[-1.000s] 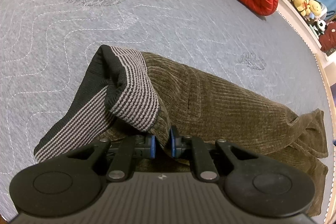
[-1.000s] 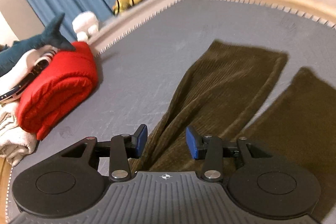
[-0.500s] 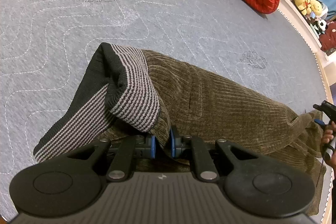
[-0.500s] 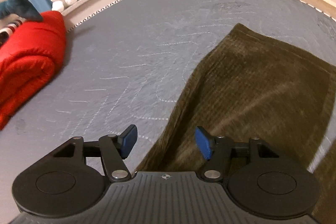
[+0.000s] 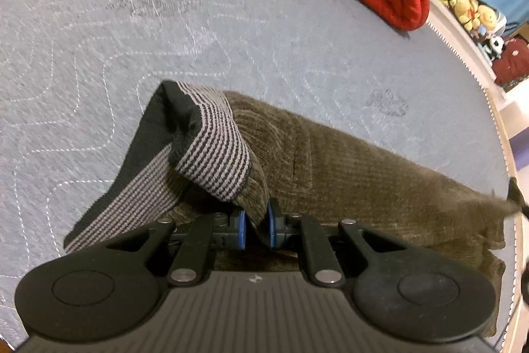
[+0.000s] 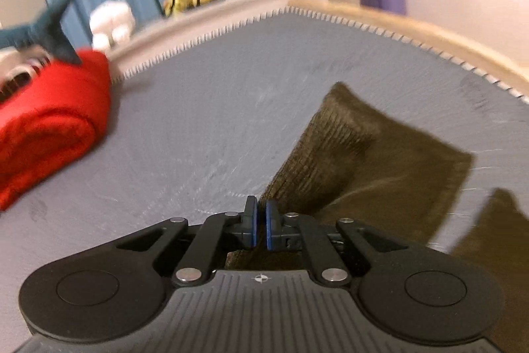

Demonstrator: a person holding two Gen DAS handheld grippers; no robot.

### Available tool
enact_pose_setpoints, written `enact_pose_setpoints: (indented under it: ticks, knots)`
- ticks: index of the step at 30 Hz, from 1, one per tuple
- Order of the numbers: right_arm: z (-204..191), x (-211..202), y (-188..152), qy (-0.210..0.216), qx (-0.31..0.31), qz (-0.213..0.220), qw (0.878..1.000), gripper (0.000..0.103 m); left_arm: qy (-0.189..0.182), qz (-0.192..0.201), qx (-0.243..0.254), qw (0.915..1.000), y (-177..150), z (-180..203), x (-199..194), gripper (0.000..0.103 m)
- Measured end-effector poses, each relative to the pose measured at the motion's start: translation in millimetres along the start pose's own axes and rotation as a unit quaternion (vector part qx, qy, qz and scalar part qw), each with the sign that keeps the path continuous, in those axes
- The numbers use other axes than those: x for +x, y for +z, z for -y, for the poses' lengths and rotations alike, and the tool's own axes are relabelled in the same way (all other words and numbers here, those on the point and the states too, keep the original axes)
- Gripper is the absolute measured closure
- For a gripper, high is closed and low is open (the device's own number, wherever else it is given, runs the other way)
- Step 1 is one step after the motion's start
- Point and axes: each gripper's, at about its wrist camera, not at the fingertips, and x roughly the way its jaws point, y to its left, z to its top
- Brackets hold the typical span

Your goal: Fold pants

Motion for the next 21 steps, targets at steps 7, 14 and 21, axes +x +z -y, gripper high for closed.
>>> enact_pose_setpoints:
  ticks: [7,14,21]
  knots:
    - [67,-131,-43,-0.001,0.044,0.073,0.996,0.103,-0.020,0.009,-0.019,0.9996,-6,-15,-22,0.092]
    - [137,-138,-83,-0.001,0.130,-0.006,0.991,0.099,-0.020,0.010,-0.038,0.9990,-15,-24,-36,0.096]
    - [135,-95,-73,0.018,0.082,-0.018,0.996,0.080,-0.041,-0.028,-0.061,0.9969,-15,-33,-21,0.061]
